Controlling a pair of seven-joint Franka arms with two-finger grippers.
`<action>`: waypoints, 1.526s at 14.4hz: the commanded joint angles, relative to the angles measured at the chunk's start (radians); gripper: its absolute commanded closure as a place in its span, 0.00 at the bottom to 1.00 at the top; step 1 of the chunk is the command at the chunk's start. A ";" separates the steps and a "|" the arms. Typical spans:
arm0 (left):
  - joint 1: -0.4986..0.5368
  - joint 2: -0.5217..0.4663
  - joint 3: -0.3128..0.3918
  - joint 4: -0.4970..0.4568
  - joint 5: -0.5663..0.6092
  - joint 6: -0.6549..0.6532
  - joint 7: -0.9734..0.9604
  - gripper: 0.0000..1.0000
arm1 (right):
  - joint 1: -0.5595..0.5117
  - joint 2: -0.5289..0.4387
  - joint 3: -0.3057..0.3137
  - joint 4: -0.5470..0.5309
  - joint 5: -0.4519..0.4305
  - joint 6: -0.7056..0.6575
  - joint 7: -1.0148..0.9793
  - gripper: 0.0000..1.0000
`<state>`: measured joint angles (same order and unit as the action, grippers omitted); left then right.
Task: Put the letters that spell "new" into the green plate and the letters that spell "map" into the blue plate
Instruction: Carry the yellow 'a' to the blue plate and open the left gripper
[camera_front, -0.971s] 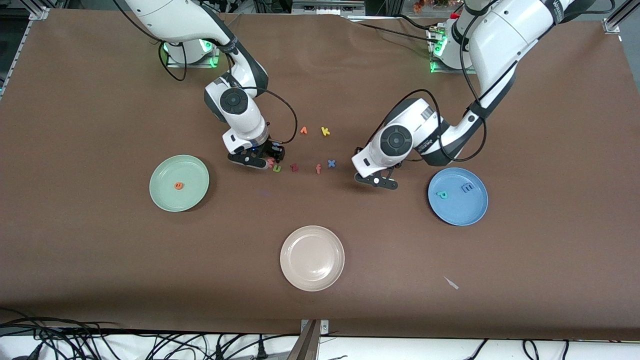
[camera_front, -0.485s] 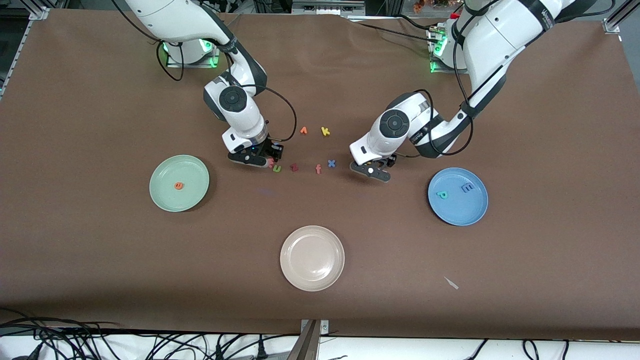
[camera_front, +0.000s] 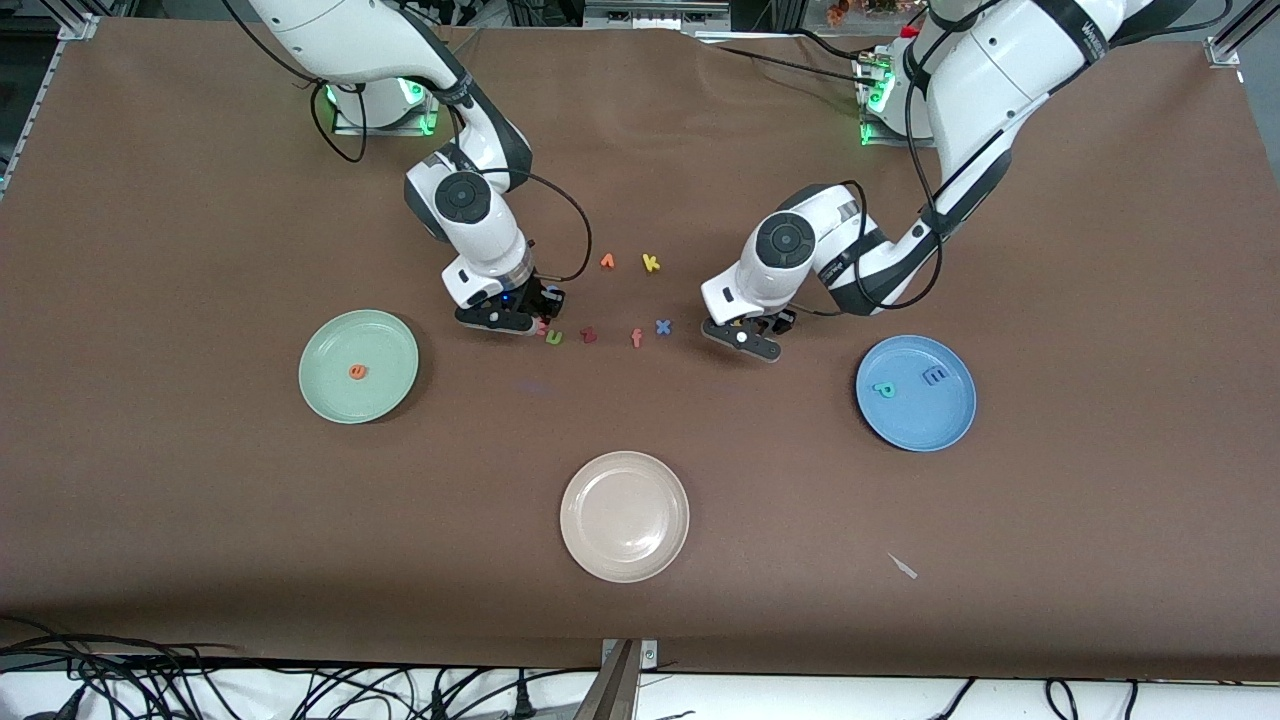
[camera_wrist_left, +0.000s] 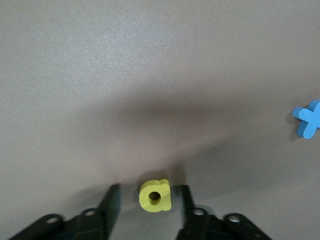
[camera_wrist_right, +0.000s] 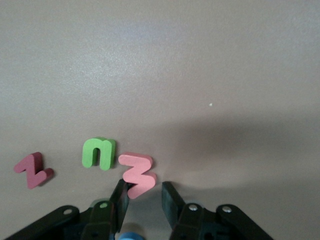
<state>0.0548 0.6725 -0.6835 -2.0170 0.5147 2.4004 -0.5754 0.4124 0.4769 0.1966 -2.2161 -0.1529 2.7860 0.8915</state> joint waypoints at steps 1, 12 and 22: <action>0.008 -0.024 -0.005 -0.029 0.036 0.014 -0.024 0.68 | 0.005 0.002 -0.031 -0.031 -0.011 0.012 -0.034 0.77; 0.105 -0.174 -0.011 0.050 0.034 -0.282 0.142 1.00 | 0.005 -0.003 -0.054 0.048 0.004 0.004 -0.032 0.47; 0.375 -0.179 -0.011 0.121 0.012 -0.311 0.741 0.08 | 0.037 0.046 -0.068 0.064 0.007 0.012 -0.020 0.48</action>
<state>0.4449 0.4906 -0.6797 -1.9158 0.5191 2.0948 0.1489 0.4190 0.4971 0.1330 -2.1612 -0.1523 2.7877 0.8727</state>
